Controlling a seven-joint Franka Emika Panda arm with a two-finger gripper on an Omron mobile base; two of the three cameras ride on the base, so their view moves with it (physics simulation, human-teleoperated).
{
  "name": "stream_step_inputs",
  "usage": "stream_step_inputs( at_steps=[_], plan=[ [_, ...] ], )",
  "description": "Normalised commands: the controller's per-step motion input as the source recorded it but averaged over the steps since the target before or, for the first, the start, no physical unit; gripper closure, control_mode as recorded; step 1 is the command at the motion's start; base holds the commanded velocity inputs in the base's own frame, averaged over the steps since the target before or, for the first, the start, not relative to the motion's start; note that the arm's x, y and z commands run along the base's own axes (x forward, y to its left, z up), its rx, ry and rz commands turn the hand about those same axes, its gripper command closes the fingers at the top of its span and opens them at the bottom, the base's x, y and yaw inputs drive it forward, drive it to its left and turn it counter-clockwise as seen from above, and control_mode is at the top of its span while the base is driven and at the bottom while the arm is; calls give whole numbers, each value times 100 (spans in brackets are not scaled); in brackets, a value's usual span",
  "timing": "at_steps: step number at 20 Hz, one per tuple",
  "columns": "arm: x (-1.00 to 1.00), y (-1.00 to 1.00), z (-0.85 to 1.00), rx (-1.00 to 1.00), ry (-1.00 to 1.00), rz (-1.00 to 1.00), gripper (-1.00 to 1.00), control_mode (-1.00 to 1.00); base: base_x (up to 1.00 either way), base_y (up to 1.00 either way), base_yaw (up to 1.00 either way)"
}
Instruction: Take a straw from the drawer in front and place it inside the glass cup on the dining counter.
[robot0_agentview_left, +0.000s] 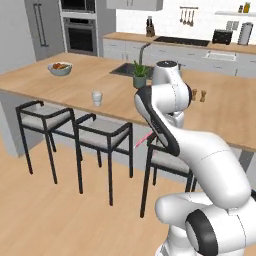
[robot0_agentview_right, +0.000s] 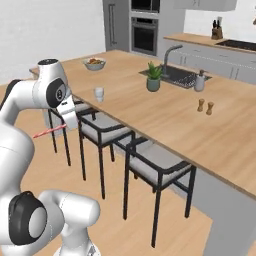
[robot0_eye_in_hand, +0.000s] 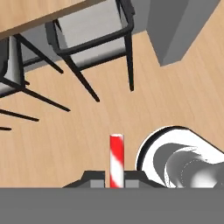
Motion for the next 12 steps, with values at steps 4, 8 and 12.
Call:
stream_step_inputs(
  at_steps=[4,8,12],
  plan=[
    [0,0,0,0,0,0,100,100,47,100,-42],
    [0,0,0,0,0,0,100,100,46,100,-42],
    [0,0,0,0,0,0,100,100,43,100,-41]
  ],
)
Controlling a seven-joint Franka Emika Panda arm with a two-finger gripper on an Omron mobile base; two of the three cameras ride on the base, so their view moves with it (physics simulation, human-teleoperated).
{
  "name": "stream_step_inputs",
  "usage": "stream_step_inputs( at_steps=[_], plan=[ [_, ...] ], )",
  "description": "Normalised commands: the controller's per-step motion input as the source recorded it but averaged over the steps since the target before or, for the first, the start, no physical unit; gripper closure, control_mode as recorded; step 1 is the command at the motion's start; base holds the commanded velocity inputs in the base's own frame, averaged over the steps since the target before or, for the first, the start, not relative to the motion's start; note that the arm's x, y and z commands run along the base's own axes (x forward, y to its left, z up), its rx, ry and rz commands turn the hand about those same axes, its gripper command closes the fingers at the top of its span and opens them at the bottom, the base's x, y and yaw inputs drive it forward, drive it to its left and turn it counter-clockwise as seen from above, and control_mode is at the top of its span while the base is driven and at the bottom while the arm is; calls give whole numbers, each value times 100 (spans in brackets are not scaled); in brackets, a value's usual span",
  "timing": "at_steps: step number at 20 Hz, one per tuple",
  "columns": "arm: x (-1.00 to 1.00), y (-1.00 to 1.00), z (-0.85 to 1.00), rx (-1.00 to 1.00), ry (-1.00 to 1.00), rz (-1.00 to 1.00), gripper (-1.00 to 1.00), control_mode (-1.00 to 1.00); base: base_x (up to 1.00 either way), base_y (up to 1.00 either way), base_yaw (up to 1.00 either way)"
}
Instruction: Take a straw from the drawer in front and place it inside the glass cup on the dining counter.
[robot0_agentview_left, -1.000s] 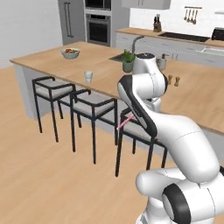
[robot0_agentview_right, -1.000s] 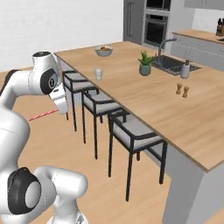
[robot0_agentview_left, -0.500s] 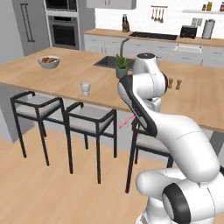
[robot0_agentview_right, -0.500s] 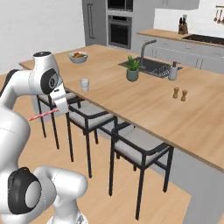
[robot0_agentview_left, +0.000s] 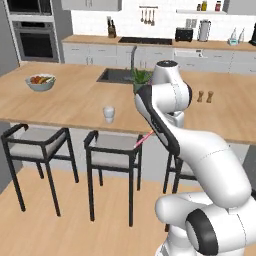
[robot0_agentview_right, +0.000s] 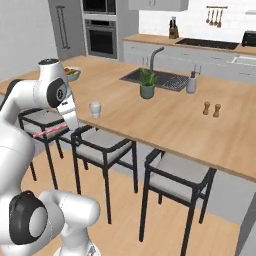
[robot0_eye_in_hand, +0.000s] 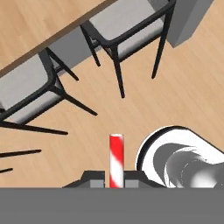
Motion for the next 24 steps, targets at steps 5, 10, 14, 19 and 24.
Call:
stream_step_inputs(
  at_steps=[5,10,14,19,24],
  plan=[
    [0,0,0,0,0,0,100,100,43,100,-41],
    [0,0,0,0,0,0,100,100,52,100,-42],
    [0,0,0,0,0,0,100,100,85,83,-39],
    [0,0,0,0,0,0,100,100,100,33,-28],
    [17,0,0,0,2,-2,100,-100,80,2,-14]
  ],
)
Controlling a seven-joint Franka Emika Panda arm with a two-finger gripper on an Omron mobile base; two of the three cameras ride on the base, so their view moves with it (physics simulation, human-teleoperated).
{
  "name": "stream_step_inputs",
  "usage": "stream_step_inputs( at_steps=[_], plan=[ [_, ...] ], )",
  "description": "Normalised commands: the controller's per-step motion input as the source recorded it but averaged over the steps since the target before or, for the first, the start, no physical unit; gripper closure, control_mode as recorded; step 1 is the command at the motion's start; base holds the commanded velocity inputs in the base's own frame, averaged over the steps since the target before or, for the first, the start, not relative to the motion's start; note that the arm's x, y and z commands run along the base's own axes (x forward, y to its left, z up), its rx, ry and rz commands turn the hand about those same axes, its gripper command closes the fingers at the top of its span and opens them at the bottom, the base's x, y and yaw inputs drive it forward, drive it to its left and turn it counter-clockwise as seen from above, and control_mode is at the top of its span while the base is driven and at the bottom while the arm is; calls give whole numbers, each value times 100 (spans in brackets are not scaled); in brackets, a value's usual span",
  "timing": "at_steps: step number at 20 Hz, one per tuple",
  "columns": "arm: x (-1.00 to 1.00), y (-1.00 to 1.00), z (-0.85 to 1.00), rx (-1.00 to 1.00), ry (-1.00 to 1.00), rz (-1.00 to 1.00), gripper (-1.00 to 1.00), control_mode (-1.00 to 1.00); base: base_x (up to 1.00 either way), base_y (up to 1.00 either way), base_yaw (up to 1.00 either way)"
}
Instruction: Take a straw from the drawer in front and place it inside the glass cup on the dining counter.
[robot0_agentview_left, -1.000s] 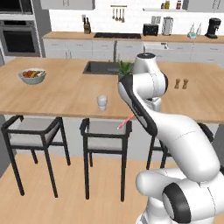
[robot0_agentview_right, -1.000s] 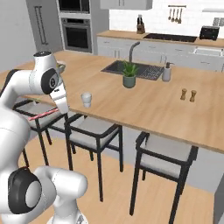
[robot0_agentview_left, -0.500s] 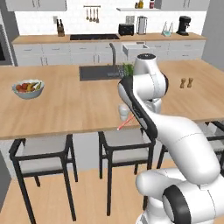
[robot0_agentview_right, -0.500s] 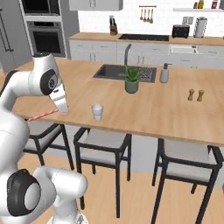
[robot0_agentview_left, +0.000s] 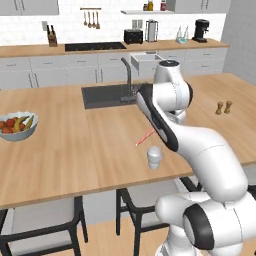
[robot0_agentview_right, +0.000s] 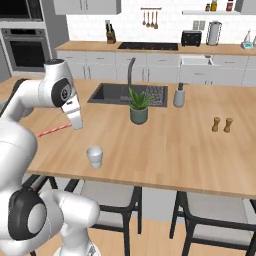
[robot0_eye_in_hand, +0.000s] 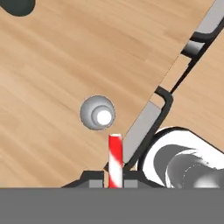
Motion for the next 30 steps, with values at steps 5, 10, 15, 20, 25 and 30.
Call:
stream_step_inputs(
  at_steps=[5,10,15,20,25,30],
  plan=[
    [59,-43,0,-2,1,0,100,-100,0,0,0],
    [22,-61,0,-15,-6,1,100,-100,0,0,0],
    [-1,-21,-11,-42,-25,0,100,-100,0,0,0],
    [-1,2,-47,-55,-35,0,100,-100,0,0,0],
    [19,5,-37,-35,-16,0,100,-100,0,0,0],
    [33,12,-21,-22,-5,0,100,-100,0,0,0]
  ],
)
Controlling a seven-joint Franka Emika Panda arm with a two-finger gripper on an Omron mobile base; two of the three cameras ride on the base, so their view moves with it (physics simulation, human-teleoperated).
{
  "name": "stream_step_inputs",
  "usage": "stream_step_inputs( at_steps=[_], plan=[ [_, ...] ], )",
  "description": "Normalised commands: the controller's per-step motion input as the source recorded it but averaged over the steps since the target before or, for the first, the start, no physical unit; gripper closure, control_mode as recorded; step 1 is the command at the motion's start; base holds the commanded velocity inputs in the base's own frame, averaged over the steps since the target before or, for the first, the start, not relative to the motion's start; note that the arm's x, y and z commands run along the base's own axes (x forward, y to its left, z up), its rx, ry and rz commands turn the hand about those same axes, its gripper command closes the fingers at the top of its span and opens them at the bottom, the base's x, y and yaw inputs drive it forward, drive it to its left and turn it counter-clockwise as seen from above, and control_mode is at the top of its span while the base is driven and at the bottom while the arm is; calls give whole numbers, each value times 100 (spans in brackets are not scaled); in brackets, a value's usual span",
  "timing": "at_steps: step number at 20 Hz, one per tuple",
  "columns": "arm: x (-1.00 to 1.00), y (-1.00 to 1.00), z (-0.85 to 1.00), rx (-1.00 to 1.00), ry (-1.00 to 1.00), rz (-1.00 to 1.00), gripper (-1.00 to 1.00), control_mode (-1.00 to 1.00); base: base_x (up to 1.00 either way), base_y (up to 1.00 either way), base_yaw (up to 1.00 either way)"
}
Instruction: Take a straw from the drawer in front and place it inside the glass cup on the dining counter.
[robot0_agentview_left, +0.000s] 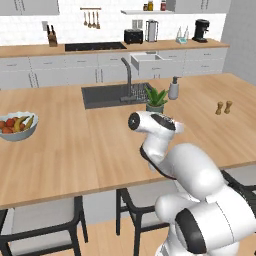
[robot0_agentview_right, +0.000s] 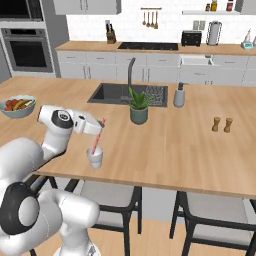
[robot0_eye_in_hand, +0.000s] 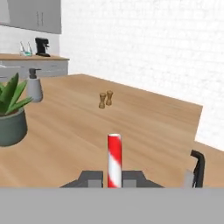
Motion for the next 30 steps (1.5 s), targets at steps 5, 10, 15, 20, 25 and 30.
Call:
stream_step_inputs(
  at_steps=[5,10,15,20,25,30],
  plan=[
    [41,52,-7,-18,0,0,100,-100,0,0,0],
    [39,54,-1,-13,0,0,100,-100,0,0,0],
    [36,33,-23,-11,0,0,100,-100,0,0,0],
    [23,11,-27,-9,0,0,100,-100,0,0,0],
    [28,0,-10,-4,0,0,100,-100,0,0,0],
    [-4,0,-2,-1,0,0,100,-100,0,0,0]
  ],
)
